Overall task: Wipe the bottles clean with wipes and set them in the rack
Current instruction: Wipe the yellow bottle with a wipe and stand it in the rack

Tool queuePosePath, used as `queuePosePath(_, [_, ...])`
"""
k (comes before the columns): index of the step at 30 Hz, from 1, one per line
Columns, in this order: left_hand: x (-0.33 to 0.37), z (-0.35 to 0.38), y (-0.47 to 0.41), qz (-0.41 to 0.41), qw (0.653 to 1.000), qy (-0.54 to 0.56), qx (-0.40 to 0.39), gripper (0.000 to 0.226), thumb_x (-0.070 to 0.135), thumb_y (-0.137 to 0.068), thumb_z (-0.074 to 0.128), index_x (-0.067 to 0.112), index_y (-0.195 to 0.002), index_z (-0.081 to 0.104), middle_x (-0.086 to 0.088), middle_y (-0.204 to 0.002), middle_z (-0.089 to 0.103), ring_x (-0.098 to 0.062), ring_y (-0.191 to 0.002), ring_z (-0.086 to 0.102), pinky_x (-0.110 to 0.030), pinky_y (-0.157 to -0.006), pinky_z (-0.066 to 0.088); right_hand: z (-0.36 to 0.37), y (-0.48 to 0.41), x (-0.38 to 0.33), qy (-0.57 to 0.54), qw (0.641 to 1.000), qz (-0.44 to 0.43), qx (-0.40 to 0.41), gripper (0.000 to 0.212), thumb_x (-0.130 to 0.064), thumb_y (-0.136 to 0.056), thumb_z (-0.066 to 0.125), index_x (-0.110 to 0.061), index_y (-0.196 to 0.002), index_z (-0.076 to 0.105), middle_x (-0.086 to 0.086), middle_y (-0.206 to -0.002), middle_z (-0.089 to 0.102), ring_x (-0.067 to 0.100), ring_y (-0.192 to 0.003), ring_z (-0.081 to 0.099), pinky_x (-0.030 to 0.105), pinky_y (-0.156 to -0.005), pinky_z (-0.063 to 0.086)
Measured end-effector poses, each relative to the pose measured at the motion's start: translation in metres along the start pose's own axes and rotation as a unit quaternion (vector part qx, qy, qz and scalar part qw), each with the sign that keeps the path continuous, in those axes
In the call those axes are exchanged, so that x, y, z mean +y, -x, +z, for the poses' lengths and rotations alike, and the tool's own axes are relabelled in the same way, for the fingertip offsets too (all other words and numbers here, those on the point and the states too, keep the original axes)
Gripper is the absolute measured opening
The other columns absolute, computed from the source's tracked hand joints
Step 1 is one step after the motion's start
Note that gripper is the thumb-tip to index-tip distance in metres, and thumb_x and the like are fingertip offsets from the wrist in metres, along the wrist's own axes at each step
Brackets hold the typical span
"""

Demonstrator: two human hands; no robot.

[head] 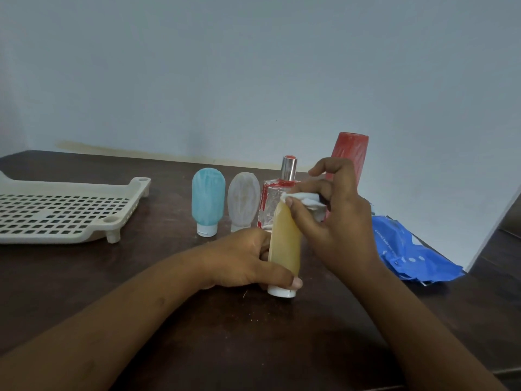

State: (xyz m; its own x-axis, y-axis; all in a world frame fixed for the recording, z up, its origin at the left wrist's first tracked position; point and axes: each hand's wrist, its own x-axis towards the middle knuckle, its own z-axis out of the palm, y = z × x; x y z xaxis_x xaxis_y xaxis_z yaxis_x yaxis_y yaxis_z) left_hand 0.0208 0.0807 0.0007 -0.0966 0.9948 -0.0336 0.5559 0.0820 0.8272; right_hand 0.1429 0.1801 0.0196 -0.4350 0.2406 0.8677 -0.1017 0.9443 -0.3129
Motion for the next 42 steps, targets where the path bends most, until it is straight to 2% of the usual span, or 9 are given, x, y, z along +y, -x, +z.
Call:
queuePosePath(6, [-0.002,0.0,0.001,0.021,1.0,0.018,0.003,0.027,0.024,-0.08,0.076,0.013,-0.103,0.066,-0.003,-0.098,0.072,-0.014,-0.094,0.068,-0.034,-0.088,0.053,0.002,0.01,-0.01,-0.013,0.998,-0.024,-0.048,0.049,-0.006,-0.086,0.065,-0.036,-0.101,0.029,0.004,-0.09,0.065,0.008,-0.079,0.064,0.02,-0.063,0.051])
queuePosePath(12, [-0.002,0.001,0.002,0.012,1.0,0.023,0.005,0.031,0.023,-0.08,0.075,0.007,-0.105,0.065,-0.011,-0.1,0.071,-0.018,-0.092,0.068,-0.03,-0.082,0.054,0.003,0.0,-0.004,-0.008,1.0,-0.012,-0.02,0.048,-0.005,-0.087,0.064,-0.036,-0.095,0.029,-0.013,-0.091,0.061,-0.008,-0.087,0.061,0.003,-0.067,0.042])
queuePosePath(17, [-0.004,0.0,0.002,0.028,0.999,0.029,0.017,0.017,0.021,-0.08,0.075,0.018,-0.095,0.069,0.001,-0.093,0.074,-0.011,-0.09,0.069,-0.026,-0.081,0.054,0.005,0.012,-0.009,0.0,0.996,-0.039,-0.076,0.039,-0.006,-0.087,0.062,-0.031,-0.102,0.035,-0.004,-0.098,0.062,0.004,-0.093,0.062,0.019,-0.076,0.052])
queuePosePath(20, [-0.005,0.0,-0.001,0.027,0.999,0.023,0.008,0.021,0.022,-0.081,0.075,0.011,-0.097,0.068,-0.006,-0.093,0.073,-0.02,-0.09,0.069,-0.033,-0.082,0.054,0.002,0.011,-0.007,0.01,0.997,-0.04,-0.069,0.036,-0.009,-0.087,0.061,-0.03,-0.103,0.035,-0.002,-0.097,0.063,0.008,-0.088,0.063,0.025,-0.07,0.053])
queuePosePath(23, [-0.005,-0.001,-0.003,0.027,0.999,0.03,-0.004,0.019,0.02,-0.081,0.074,0.012,-0.096,0.066,-0.005,-0.09,0.072,-0.015,-0.085,0.068,-0.025,-0.076,0.054,0.004,0.004,-0.005,0.014,0.999,-0.027,-0.043,0.039,-0.005,-0.088,0.062,-0.029,-0.102,0.034,0.004,-0.096,0.065,0.01,-0.085,0.065,0.025,-0.066,0.053])
queuePosePath(27, [-0.008,-0.001,-0.001,0.044,0.999,0.02,0.018,0.02,0.022,-0.08,0.076,0.015,-0.097,0.068,-0.002,-0.092,0.073,-0.015,-0.09,0.069,-0.032,-0.082,0.054,0.003,0.013,-0.011,0.009,0.997,-0.027,-0.079,0.04,-0.006,-0.087,0.062,-0.031,-0.103,0.035,-0.003,-0.098,0.061,0.01,-0.088,0.063,0.029,-0.07,0.054])
queuePosePath(32, [-0.009,-0.004,-0.002,0.034,0.999,0.022,0.027,0.026,0.028,-0.078,0.076,0.01,-0.095,0.069,-0.009,-0.088,0.072,-0.022,-0.084,0.069,-0.034,-0.074,0.054,0.001,0.014,-0.009,0.009,0.996,-0.027,-0.088,0.041,-0.005,-0.086,0.063,-0.032,-0.102,0.036,-0.002,-0.095,0.063,0.009,-0.085,0.063,0.027,-0.067,0.052])
queuePosePath(36, [-0.006,-0.003,-0.001,0.019,0.999,0.028,0.023,0.02,0.027,-0.078,0.076,0.012,-0.088,0.067,-0.002,-0.076,0.068,-0.015,-0.073,0.065,-0.021,-0.063,0.049,0.004,0.008,-0.003,0.013,0.999,-0.006,-0.041,0.044,-0.006,-0.087,0.063,-0.036,-0.102,0.035,0.0,-0.097,0.066,0.004,-0.088,0.064,0.022,-0.068,0.054])
queuePosePath(42, [-0.006,-0.005,0.001,0.005,0.999,0.023,0.032,0.024,0.025,-0.08,0.075,0.012,-0.098,0.067,-0.006,-0.093,0.073,-0.019,-0.089,0.069,-0.029,-0.078,0.055,-0.001,0.019,-0.006,0.025,0.995,-0.037,-0.085,0.032,-0.017,-0.088,0.06,-0.03,-0.104,0.037,-0.001,-0.098,0.064,0.012,-0.088,0.065,0.032,-0.069,0.055])
